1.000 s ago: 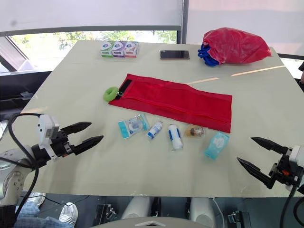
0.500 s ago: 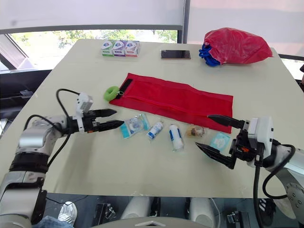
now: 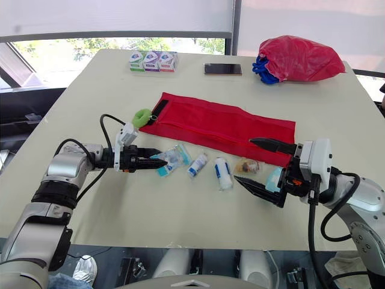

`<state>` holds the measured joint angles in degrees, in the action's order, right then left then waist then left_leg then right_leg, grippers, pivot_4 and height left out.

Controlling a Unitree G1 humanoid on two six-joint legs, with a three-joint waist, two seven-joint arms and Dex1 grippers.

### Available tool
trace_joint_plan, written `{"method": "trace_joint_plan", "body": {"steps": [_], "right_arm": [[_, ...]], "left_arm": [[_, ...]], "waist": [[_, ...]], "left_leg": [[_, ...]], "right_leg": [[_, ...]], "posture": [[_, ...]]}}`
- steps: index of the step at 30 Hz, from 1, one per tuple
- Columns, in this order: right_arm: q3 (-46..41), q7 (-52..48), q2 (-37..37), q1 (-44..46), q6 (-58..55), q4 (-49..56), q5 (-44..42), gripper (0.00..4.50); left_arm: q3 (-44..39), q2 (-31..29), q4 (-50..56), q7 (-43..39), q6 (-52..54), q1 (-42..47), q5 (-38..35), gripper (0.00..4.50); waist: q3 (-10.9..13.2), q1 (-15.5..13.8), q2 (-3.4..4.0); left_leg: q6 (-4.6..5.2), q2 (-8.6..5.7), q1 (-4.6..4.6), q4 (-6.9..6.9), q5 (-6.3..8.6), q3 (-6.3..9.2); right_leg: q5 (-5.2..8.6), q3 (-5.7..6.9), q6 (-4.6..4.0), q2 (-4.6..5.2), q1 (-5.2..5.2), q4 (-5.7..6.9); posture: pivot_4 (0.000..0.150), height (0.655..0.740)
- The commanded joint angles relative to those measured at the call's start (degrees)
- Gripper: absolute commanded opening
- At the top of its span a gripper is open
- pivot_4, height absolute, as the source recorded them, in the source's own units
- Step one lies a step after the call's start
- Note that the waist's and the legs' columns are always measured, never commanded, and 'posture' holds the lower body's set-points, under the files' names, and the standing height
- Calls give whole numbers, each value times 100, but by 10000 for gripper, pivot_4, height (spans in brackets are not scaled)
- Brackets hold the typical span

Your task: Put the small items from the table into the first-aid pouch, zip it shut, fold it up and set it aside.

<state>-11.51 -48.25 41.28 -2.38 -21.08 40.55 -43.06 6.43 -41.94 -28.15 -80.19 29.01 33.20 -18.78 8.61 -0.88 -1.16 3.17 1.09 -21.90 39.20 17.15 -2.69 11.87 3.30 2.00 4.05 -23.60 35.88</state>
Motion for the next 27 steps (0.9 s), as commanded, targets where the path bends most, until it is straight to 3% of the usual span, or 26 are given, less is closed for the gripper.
{"method": "trace_joint_plan", "body": {"steps": [1, 2, 4, 11, 16, 21, 27], "right_arm": [[20, 65, -9, 65, 53, 214, 12, 45000], [44, 84, -37, 122, 53, 197, 1, 45000], [76, 111, -61, 182, 50, 186, -6, 45000], [308, 1010, -371, 353, -524, 327, -263, 45000], [805, 2188, -678, 724, -1603, 486, -681, 45000], [976, 3799, -1112, 1381, -2877, 160, -2061, 45000], [992, 5674, -1956, 2188, -2906, -540, -4128, 45000]], "left_arm": [[-128, -74, 42, -167, 171, -52, -112, 9857], [-209, -85, 59, -184, 268, -54, -185, 8520], [-313, -107, 100, -207, 392, -69, -276, 237], [-1271, -171, 1417, 262, 1490, -508, -1226, 237], [-2021, 358, 2840, 1358, 2585, -546, -2346, 237], [-2274, 1072, 3727, 2434, 3089, -439, -3059, 237], [-2102, 1535, 4100, 3084, 3157, -369, -3460, 237]], "waist": [[0, 0, 0], [0, 0, 0], [0, 2, 0], [1, 10, -1], [2, -9, -2], [2, 12, -4], [3, 29, -2]], "left_leg": [[0, 0, 0, 0, 0, 0], [0, 0, 0, 0, 0, 1], [1, 1, 0, 2, 0, 2], [-1, 7, -2, 2, -1, 8], [-23, 7, -7, 6, -13, 19], [-27, 5, -5, 9, -16, 20], [-44, 9, 0, 1, -26, 20]], "right_leg": [[0, 0, 0, 0, 0, 0], [0, 0, 0, 0, 0, 0], [1, 0, 0, -1, 0, 1], [0, 0, 0, -1, -2, 3], [0, -13, -3, 10, 0, 3], [-8, -20, -9, 13, 2, 6], [-12, -22, -20, -6, 0, 8]], "posture": [[1500, 7400], [1500, 7400], [1500, 7400], [1500, 7400], [1500, 7400], [1500, 7400], [1500, 7400]]}}
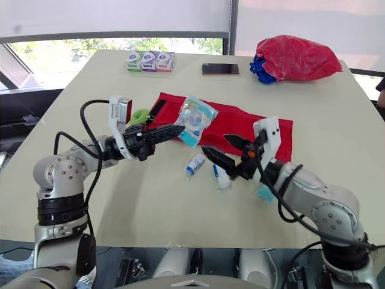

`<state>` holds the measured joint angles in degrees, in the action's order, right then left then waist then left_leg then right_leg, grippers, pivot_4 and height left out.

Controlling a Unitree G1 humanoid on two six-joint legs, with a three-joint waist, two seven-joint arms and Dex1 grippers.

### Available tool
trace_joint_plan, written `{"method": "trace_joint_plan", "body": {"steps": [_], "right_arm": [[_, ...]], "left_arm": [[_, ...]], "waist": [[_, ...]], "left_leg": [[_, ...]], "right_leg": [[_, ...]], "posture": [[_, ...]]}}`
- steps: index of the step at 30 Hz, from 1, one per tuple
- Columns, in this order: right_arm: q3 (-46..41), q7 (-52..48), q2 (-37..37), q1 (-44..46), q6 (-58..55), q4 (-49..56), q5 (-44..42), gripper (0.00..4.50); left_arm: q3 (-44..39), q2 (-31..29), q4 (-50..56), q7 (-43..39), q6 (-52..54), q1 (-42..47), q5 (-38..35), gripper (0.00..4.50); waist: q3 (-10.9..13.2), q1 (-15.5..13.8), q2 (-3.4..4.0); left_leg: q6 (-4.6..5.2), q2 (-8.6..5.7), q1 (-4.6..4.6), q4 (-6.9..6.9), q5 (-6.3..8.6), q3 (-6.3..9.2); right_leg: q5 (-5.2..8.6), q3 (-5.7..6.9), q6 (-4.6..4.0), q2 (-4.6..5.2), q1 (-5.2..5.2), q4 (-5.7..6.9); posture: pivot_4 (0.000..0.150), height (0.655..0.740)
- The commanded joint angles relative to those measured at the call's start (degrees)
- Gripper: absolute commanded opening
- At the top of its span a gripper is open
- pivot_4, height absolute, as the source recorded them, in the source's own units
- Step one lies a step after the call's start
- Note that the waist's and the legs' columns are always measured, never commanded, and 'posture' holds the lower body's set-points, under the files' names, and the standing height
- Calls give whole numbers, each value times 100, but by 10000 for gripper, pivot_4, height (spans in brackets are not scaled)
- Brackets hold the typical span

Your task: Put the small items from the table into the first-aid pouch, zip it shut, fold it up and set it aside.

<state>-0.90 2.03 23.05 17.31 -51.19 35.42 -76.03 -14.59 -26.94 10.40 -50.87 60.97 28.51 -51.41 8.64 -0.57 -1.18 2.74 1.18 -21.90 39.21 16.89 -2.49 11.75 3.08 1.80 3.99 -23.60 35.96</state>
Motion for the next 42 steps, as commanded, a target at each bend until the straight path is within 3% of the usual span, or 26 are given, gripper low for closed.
{"method": "trace_joint_plan", "body": {"steps": [1, 7, 15, 18, 24, 26, 36, 37, 38, 40, 42], "right_arm": [[-66, 826, -196, 287, 154, -77, -1045, 45000], [68, 1587, -459, 529, 468, -221, -1746, 45000], [273, 1869, -626, 643, 673, -340, -1674, 45000], [290, 1876, -609, 627, 703, -345, -1649, 37311], [302, 1834, -591, 626, 765, -362, -1517, 6871], [299, 1822, -593, 612, 780, -356, -1478, 252], [105, 1748, -409, 461, 790, -350, -1432, 243], [48, 1696, -331, 421, 779, -342, -1417, 242], [-37, 1596, -206, 355, 766, -320, -1353, 242], [-198, 1373, 59, 200, 758, -233, -1244, 242], [-374, 1170, 333, -40, 727, -91, -1209, 242]], "left_arm": [[19, 67, 221, 204, -65, 121, -216, 237], [171, 147, 73, 237, -242, 201, -210, 237], [298, 199, 39, 195, -389, 174, -225, 237], [343, 219, 61, 203, -444, 155, -234, 0], [391, 261, -13, 242, -555, 172, -218, 0], [408, 274, -21, 246, -572, 160, -221, 0], [423, 101, -184, 246, -624, 147, -66, 0], [391, 59, -247, 263, -688, 177, -5, 5711], [369, -25, -371, 258, -848, 229, 145, 8206], [394, -219, -715, 244, -1386, 320, 635, 20152], [557, -497, -1186, 136, -2202, 391, 1362, 27362]], "waist": [[0, -7, 0], [-1, -8, -1], [0, -6, 0], [0, -4, 0], [0, -4, 0], [0, -3, 0], [0, -5, 0], [0, -3, 0], [0, -6, 0], [0, -9, 0], [1, -31, 1]], "left_leg": [[0, 0, 0, 0, 0, -1], [6, -14, -4, 1, 2, -6], [25, -8, -3, 0, 12, -5], [24, -7, -4, 0, 12, -5], [26, 0, -4, 0, 13, -5], [26, 1, -3, 0, 13, -6], [30, 1, -5, -1, 15, -6], [30, 1, -5, -1, 16, -6], [31, 1, -4, -1, 16, -6], [32, 0, -6, -2, 16, -6], [32, 1, -5, -4, 16, -8]], "right_leg": [[0, 0, 0, -3, 0, 0], [0, -10, 2, -15, -1, -4], [1, -64, 2, -54, -3, -3], [1, -87, 2, -69, -3, -5], [15, -121, -21, -89, -5, -5], [15, -126, -21, -89, -5, -5], [15, -135, -21, -91, -6, -6], [15, -136, -21, -91, -6, -6], [15, -136, -21, -91, -5, -6], [16, -134, -21, -94, -7, -7], [16, -135, -21, -99, -8, -8]], "posture": [[1500, 7400], [1500, 7400], [1500, 7400], [1500, 7400], [1500, 7400], [1500, 7400], [1500, 7400], [1500, 7400], [1500, 7400], [1500, 7400], [1500, 7400]]}}
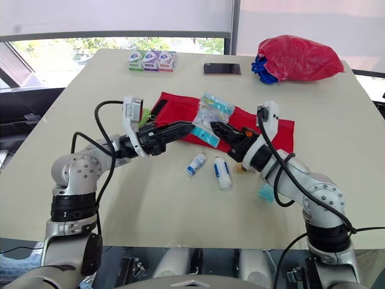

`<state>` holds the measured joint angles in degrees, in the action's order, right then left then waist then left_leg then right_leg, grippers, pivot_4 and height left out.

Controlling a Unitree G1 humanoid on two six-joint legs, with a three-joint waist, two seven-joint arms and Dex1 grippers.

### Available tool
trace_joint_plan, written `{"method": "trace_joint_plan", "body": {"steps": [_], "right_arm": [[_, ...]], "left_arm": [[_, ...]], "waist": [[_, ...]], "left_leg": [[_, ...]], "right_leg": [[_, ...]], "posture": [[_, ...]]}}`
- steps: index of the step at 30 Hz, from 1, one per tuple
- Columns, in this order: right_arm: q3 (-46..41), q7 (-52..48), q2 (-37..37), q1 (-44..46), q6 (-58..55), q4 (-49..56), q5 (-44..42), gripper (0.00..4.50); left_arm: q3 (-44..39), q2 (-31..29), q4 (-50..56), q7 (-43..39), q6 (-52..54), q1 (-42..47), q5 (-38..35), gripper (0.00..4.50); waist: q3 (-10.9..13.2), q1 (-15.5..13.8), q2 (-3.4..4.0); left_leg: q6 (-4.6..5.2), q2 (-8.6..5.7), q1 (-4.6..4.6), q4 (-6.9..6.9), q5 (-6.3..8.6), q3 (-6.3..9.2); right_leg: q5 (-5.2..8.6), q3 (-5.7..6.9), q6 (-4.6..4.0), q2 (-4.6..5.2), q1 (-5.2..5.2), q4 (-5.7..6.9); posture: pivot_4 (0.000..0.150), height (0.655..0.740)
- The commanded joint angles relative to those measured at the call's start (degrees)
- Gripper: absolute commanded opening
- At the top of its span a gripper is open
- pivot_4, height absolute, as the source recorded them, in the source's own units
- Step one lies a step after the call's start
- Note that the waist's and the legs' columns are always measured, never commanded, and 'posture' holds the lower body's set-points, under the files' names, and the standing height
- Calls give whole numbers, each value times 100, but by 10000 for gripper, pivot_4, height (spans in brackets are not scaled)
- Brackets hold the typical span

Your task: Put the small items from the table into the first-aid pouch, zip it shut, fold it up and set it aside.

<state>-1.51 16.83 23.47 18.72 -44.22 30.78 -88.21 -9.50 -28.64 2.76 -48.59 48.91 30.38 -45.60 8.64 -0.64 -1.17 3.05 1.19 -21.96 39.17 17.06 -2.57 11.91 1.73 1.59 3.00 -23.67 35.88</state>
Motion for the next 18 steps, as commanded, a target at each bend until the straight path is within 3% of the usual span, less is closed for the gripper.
{"method": "trace_joint_plan", "body": {"steps": [1, 4, 5, 8, 11, 18], "right_arm": [[-392, -387, 422, -309, 17, 436, -7, 242], [-557, -507, 703, -596, 19, 536, -66, 242], [-572, -532, 757, -642, 35, 548, -71, 242], [-662, -621, 942, -808, 53, 593, -8, 242], [-679, -617, 981, -842, 104, 613, 22, 242], [-585, -577, 877, -831, 188, 644, 133, 242]], "left_arm": [[131, -443, -722, -91, -1428, 276, 1145, 32025], [333, -648, -1592, -48, -2489, 528, 1969, 43828], [364, -657, -1787, -65, -2709, 591, 2106, 44694], [942, -997, -2900, 53, -4287, 854, 3406, 44694], [1349, -1181, -3682, 200, -5379, 1063, 4227, 44694], [1845, -1039, -5265, 872, -6749, 1743, 5338, 44694]], "waist": [[0, -14, 0], [1, -16, 1], [1, -15, 0], [1, -13, -1], [1, -12, -1], [-2, -26, -7]], "left_leg": [[0, -2, -2, -2, 0, 4], [1, -1, -1, -7, 1, -5], [1, -1, -3, -7, 1, -4], [3, 0, -4, -7, 2, -10], [6, 1, -8, -10, 4, -11], [9, -1, -41, -5, 5, 4]], "right_leg": [[1, 3, 0, -1, 0, -2], [1, -3, -1, -2, -4, -4], [1, -1, -1, -2, -4, -5], [0, -4, 0, 3, -6, -6], [0, -13, 0, 13, -10, -8], [-15, 8, 25, 50, -30, -13]], "posture": [[1500, 7400], [1500, 7400], [1500, 7400], [1500, 7400], [1500, 7400], [1500, 7400]]}}
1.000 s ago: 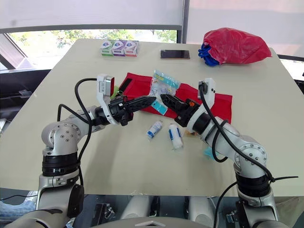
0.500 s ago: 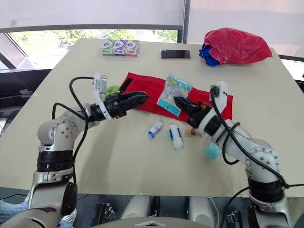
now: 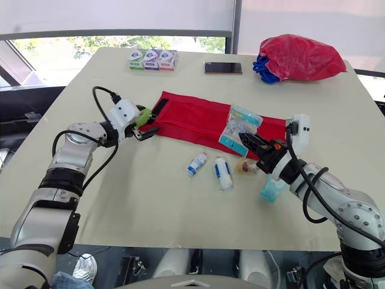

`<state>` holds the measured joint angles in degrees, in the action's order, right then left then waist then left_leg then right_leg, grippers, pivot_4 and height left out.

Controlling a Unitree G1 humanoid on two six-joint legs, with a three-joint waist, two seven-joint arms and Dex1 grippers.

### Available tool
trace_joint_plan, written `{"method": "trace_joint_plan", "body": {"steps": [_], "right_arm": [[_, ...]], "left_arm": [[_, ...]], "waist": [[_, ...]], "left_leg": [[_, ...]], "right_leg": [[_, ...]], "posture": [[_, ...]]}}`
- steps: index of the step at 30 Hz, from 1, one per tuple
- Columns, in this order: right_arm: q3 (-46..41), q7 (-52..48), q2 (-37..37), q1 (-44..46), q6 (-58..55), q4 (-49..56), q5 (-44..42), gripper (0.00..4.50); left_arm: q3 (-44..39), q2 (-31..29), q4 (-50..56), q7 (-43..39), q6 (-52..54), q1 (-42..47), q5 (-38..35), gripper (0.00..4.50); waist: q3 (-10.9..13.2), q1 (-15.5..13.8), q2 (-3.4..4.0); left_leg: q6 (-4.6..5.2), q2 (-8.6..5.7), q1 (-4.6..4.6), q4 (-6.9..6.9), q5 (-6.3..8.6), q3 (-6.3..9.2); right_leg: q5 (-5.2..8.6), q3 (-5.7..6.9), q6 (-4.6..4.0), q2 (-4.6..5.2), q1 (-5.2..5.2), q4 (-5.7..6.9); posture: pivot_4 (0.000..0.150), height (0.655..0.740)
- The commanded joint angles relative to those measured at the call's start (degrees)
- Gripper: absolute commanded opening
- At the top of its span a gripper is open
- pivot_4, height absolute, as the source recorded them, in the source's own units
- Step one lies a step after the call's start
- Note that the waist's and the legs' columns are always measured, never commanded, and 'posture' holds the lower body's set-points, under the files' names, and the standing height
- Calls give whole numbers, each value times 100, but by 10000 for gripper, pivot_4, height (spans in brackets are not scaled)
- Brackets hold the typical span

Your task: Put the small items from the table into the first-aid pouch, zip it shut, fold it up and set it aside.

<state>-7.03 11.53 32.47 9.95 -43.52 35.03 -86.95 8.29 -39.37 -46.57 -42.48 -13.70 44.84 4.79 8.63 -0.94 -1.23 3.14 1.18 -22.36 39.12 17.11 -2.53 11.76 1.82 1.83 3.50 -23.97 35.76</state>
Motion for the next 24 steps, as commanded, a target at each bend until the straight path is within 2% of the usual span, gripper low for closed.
{"method": "trace_joint_plan", "body": {"steps": [1, 9, 17, 18, 19, 23, 24], "right_arm": [[-17, -46, -37, 56, 121, 216, 25, 242], [30, -54, -111, 72, 128, 225, 131, 242], [40, -37, -176, 74, 166, 233, 225, 242], [48, -43, -184, 76, 170, 235, 248, 242], [54, -47, -190, 77, 172, 239, 265, 242], [86, -33, -243, 69, 201, 257, 331, 242], [90, -35, -252, 65, 205, 257, 340, 242]], "left_arm": [[103, 91, -521, 349, -595, 401, 384, 44694], [209, 524, -1485, 726, -1066, 978, 780, 44694], [282, 764, -2144, 1112, -1062, 1424, 1056, 44694], [245, 809, -2191, 1087, -1039, 1454, 1022, 39638], [215, 841, -2229, 1067, -1024, 1476, 1000, 38062], [236, 892, -2288, 846, -1090, 1457, 1015, 20401], [240, 895, -2285, 762, -1107, 1431, 1009, 20401]], "waist": [[-1, 6, -1], [-1, 14, -4], [-2, 18, -5], [-2, 18, -5], [-2, 18, -5], [-2, 17, -5], [-2, 18, -5]], "left_leg": [[1, 0, -4, 1, 0, 1], [16, -12, -21, 10, 9, -2], [16, -11, -21, 17, 8, -1], [16, -10, -20, 18, 8, -2], [16, -10, -21, 18, 8, -3], [16, -9, -21, 18, 8, -2], [16, -9, -21, 18, 8, -2]], "right_leg": [[-1, 3, 1, 0, -3, -1], [-3, 30, 9, -17, -14, -1], [-5, 29, 12, -24, -13, 5], [-6, 28, 13, -25, -14, 5], [-6, 27, 14, -25, -14, 5], [-7, 28, 16, -27, -14, 5], [-7, 27, 15, -27, -14, 5]], "posture": [[1500, 7400], [1500, 7400], [1500, 7400], [1500, 7400], [1500, 7400], [1500, 7400], [1500, 7400]]}}
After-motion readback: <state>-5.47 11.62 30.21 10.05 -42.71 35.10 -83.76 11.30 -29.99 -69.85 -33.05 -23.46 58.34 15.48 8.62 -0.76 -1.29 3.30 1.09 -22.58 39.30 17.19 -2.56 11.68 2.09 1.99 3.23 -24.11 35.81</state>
